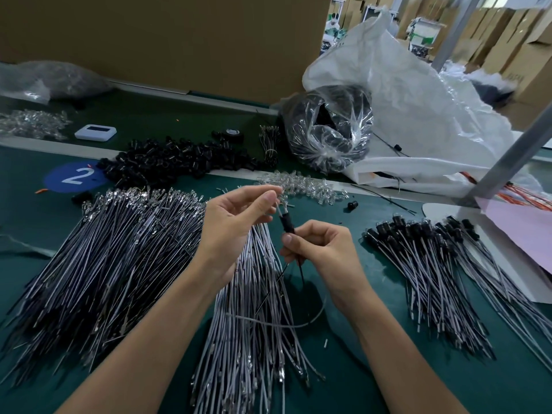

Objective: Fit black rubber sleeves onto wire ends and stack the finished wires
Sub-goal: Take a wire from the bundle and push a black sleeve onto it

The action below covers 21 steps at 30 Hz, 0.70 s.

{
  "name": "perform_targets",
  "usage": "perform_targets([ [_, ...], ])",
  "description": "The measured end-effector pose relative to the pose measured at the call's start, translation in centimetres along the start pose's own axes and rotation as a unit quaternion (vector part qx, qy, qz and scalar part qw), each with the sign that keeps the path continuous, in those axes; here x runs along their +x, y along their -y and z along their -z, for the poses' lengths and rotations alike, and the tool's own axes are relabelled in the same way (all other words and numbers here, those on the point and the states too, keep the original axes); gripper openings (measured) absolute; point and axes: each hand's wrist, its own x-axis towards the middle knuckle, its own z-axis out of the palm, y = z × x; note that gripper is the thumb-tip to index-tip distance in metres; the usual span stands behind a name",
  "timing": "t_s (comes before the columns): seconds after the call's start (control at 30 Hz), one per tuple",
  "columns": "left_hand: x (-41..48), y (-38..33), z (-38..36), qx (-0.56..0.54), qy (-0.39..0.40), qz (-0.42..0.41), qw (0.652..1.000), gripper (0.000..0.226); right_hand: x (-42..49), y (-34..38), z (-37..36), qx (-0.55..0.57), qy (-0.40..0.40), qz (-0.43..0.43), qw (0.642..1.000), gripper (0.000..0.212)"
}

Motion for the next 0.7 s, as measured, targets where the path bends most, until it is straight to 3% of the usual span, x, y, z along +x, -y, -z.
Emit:
perform_targets([
  [0.33, -0.12, 0.42, -0.05, -0.068, -0.024, 0.043, 0.996, 0.025, -0.1, -0.23, -0.33, -0.007, -0.016, 0.001, 1.0, 0.01],
  [0.7, -0.16, 0.27, 0.24, -0.061, -0.03, 0.068, 0.995, 0.013, -0.03, -0.05, -0.22, 0.001, -0.02, -0.008, 1.0, 0.011],
])
